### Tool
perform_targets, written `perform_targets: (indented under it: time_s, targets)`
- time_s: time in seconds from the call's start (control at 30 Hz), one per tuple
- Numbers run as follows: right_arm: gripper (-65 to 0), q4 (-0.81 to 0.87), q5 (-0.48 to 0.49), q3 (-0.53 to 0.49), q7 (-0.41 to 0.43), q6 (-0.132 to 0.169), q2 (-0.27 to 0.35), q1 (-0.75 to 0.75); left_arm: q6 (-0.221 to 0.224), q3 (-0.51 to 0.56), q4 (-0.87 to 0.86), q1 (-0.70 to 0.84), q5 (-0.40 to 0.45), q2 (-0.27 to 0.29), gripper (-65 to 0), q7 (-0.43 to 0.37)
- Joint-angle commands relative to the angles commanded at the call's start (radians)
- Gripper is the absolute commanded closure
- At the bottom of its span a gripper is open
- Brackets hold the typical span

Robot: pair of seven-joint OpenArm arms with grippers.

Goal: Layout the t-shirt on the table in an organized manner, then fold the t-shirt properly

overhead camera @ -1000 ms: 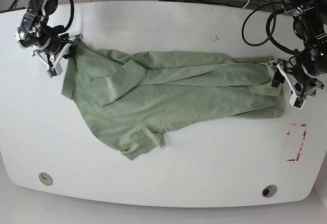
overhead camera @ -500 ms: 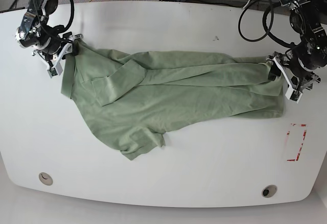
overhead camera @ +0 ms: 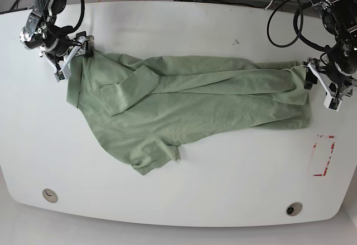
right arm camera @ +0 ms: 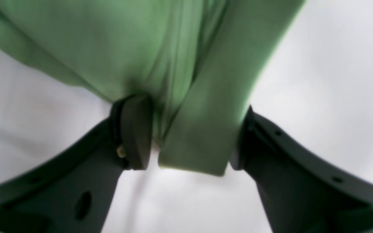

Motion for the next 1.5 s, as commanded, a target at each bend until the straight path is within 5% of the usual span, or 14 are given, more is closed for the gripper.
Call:
perform_targets:
  time_s: [0.07, 0.3, 0.37, 1.17, 1.5]
  targets:
    - [-31.9, 0.000, 0.000, 0.000, 0.018, 0.000, 0.000, -0.005, 0.000, 0.000, 0.000, 0.000, 0.002, 0.000, -40.8, -0.002]
    - [-8.4, -0.003, 0.000, 0.002, 0.029, 0.000, 0.000, -0.012, 0.000, 0.005, -0.044, -0.003, 0.002, 0.005, -40.8, -0.005]
    - [-6.3, -0.003, 0.000, 0.002, 0.029, 0.000, 0.000, -0.017, 0.000, 0.006, -0.081, -0.006, 0.002, 0.006, -40.8, -0.005]
    - [-6.0, 0.002, 0.005, 0.002, 0.029, 0.000, 0.002, -0.020, 0.000, 0.055, -0.304, -0.031, 0.008, 0.000, -40.8, -0.094]
    - [-6.0, 0.002, 0.006, 0.002, 0.029, 0.000, 0.002, -0.020, 0.000, 0.138, -0.387, -0.018, 0.112, 0.000, -40.8, -0.163]
